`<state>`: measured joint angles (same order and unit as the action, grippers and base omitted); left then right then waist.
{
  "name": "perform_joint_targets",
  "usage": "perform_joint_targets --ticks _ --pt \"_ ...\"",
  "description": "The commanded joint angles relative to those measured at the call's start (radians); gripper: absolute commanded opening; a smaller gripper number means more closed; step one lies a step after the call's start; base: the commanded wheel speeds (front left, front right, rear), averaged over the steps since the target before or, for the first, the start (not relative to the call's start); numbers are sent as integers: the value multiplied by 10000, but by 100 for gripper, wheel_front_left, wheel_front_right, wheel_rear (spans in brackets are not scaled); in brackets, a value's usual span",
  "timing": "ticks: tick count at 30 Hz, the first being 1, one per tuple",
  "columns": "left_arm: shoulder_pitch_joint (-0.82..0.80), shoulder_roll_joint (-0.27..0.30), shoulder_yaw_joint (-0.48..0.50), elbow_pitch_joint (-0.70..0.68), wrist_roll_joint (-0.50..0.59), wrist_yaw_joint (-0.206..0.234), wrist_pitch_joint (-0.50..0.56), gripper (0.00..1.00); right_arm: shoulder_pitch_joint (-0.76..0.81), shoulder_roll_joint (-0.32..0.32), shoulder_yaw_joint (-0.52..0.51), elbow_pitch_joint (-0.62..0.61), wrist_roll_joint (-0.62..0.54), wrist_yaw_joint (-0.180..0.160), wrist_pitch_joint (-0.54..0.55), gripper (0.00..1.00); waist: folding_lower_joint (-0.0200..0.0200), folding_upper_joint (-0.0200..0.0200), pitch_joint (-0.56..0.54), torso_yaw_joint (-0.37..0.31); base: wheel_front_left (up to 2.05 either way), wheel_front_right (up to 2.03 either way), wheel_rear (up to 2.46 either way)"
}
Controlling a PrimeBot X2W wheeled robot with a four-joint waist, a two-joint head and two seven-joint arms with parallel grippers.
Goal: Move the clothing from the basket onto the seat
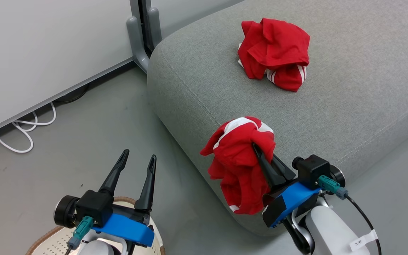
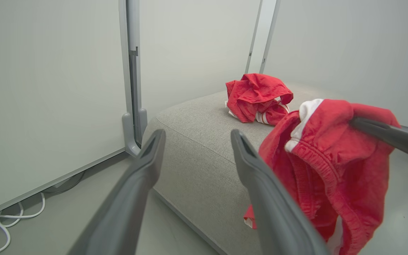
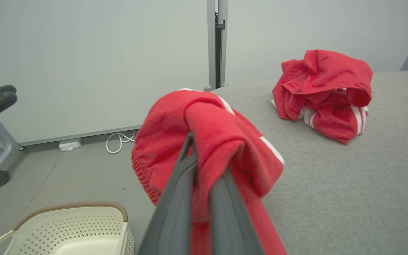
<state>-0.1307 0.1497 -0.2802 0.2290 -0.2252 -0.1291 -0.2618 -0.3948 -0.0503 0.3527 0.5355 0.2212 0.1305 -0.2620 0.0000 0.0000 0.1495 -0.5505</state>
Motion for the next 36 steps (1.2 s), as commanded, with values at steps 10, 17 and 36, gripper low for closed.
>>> perform_joint_targets --ticks 10,17,36 --pt "-182 86 -117 73 -96 -13 -47 100 181 -1 -213 -292 -135 5 25 0 0 0 11 9 0 0 0" --pt "-111 164 34 -103 57 -13 -47 100 -566 -1 -348 -446 -254 5 199 0 0 0 266 -15 0 0 0" --pt "-1524 1136 -477 -1272 531 -13 40 100 -5309 -1270 -3838 -1499 -59 5 1444 0 0 0 3636 840 0 0 0"
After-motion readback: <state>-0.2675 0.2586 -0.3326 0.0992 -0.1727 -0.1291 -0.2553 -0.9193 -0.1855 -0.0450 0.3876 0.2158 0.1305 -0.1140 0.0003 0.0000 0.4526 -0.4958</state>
